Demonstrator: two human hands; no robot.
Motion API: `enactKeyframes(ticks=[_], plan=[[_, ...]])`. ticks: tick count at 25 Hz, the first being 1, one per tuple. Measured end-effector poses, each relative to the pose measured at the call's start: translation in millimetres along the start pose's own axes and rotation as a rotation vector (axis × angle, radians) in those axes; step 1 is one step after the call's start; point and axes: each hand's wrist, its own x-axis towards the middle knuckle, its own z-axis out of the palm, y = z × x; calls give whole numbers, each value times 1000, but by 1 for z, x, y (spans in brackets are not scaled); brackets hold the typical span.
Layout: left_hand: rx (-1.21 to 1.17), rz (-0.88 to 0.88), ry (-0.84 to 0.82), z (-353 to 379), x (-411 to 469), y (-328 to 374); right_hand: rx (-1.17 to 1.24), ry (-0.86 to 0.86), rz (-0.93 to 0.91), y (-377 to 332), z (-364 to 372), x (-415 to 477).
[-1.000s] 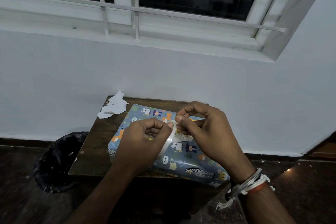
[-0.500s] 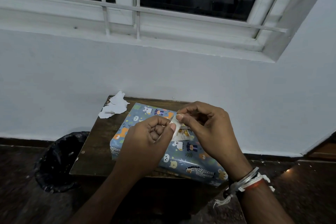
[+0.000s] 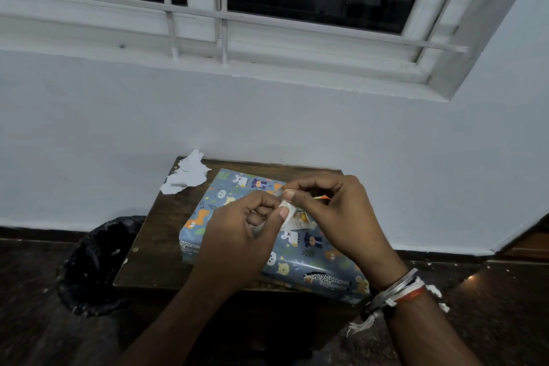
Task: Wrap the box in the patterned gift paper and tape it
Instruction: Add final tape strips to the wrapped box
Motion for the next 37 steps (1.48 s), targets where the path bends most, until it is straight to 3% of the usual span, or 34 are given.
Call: enactKeyframes(ticks=[5, 10, 14, 18, 20, 23, 25, 28, 31, 37], plan=[[-17, 12, -1, 0, 1, -1, 149, 56, 110, 2, 5, 2], [2, 16, 26, -1, 3, 2, 228, 311, 252, 8, 7, 3], [30, -10, 111, 1, 10, 2, 480, 111, 472, 0, 9, -6], [132, 126, 65, 5, 9, 2, 511, 92, 372, -3, 12, -11], [217, 138, -75, -4, 8, -1, 532, 164, 327, -1, 2, -10], [487, 186, -414, -17, 4, -12, 294, 280, 234, 10, -21, -8], [629, 203, -492, -17, 3, -22, -60, 377, 183, 32, -34, -8], [697, 211, -408, -10, 5, -29, -438, 440, 176, 74, -54, -1], [727, 255, -329, 0, 9, -33, -653, 319, 160, 104, -69, 28], [736, 256, -284, 6, 13, -37, -730, 39, 228, 126, -62, 91]])
